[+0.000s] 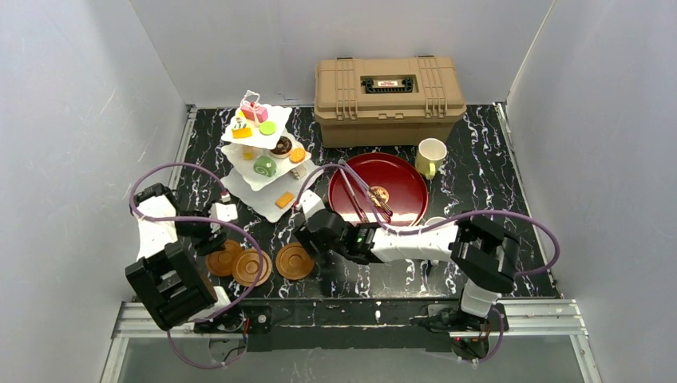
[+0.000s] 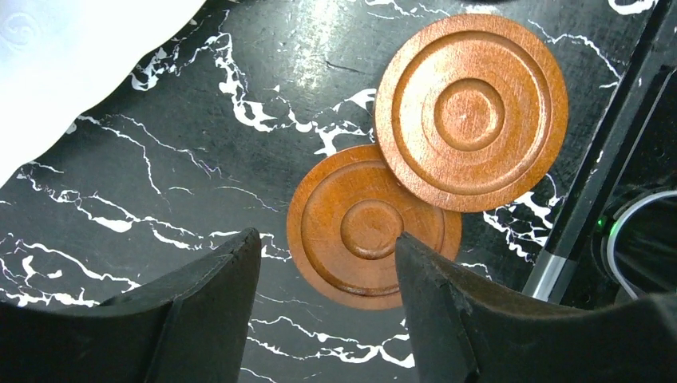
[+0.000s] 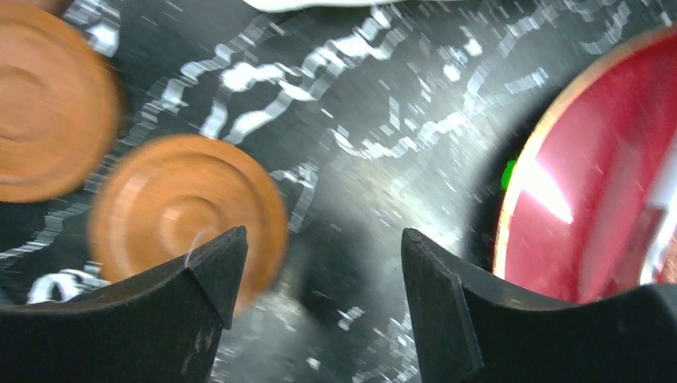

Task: Serve the afternoon tea
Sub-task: Adjust the coaster at the center of the board, then pick up the cup at the center of the board, then place the cup on the coaster.

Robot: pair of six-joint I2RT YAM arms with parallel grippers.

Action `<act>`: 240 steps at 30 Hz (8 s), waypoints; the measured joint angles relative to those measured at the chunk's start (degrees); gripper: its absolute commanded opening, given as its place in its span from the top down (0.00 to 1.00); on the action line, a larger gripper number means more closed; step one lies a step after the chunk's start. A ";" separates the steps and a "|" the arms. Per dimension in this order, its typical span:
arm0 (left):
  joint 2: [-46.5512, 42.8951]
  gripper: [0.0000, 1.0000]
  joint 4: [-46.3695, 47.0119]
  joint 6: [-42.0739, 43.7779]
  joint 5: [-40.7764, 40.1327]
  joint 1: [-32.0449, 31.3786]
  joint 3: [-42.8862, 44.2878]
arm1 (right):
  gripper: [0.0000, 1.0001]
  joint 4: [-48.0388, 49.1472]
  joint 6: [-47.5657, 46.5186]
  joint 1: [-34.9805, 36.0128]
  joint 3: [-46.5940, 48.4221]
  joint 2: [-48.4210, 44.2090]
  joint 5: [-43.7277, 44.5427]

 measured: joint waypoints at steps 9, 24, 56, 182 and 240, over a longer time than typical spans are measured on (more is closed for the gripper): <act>2.40 0.40 0.87 -4.96 1.20 0.00 3.43 | 0.48 9.01 -0.68 5.22 10.47 9.70 -9.97; -0.17 0.35 0.15 4.92 -3.19 -0.02 -4.42 | 0.54 6.51 0.48 5.44 -1.22 5.97 -10.97; -5.88 0.30 15.50 6.95 -6.01 -20.87 -18.69 | 0.26 -2.80 4.31 -3.17 -16.63 -17.99 -1.22; 15.32 0.02 14.21 -96.08 -1.92 6.86 31.85 | 0.99 -25.38 -4.79 1.60 10.49 -15.98 -6.08; 15.19 0.02 14.78 -92.63 0.39 7.82 28.96 | 0.02 -10.82 -2.82 8.83 1.77 -18.78 3.30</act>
